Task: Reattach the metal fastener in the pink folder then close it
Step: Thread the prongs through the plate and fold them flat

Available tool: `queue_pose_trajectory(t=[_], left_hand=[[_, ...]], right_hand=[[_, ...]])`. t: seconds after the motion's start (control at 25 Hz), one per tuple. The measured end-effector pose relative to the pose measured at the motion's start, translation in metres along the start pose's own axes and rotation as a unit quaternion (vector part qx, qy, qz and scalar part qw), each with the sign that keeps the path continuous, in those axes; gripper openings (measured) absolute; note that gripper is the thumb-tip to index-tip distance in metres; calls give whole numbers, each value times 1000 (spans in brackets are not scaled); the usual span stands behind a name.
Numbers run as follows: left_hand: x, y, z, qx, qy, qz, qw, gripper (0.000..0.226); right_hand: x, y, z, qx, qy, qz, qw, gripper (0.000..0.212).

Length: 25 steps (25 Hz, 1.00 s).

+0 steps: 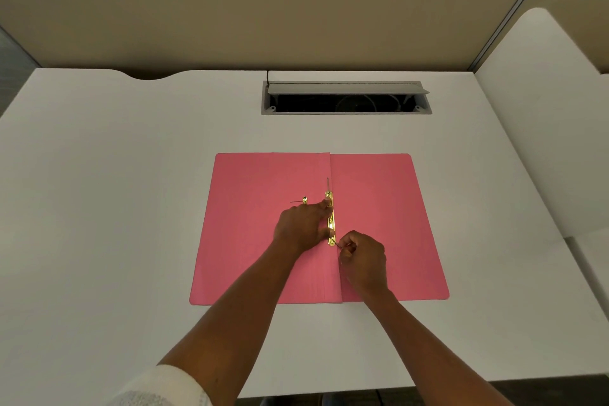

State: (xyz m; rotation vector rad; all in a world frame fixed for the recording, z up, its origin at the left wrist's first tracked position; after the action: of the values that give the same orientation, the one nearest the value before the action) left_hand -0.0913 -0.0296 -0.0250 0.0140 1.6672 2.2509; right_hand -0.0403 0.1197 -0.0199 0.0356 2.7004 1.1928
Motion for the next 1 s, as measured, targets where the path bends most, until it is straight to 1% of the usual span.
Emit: queue_pose_trajectory(t=[0.12,0.36,0.52,0.8,1.0], left_hand=[[-1,1,1,2,3,0,1000,64],[-1,2,2,-1,11,-3,1000,64],[0,-1,0,5,12,-8,1000,65],[1,0,1,9,0,-5,1000,64],[0,-1,1,11,-1,-3,1000,64]], right_hand=[[-2,-3,-1,-25,27,-2,999,19],[-10,-11,-2,-65,63,4,996,22],[-14,-13,-3,-63,66,16,996,19],[-25,-14,-3,-111,61,36,991,20],[-29,-13,-2,-106,61,42,992,17]])
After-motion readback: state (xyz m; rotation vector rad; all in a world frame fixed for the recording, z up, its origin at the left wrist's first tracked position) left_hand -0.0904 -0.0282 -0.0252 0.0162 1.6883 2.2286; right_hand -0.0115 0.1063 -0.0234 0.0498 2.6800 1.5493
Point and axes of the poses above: each hand's wrist, its own x-axis towards the middle knuckle, its own y-axis out of the back of the hand, z = x × y, the point moved 6 cm from there along x, towards the middle knuckle, and after that the axes turned 4 degrees about -y, right-handed, at the moved point
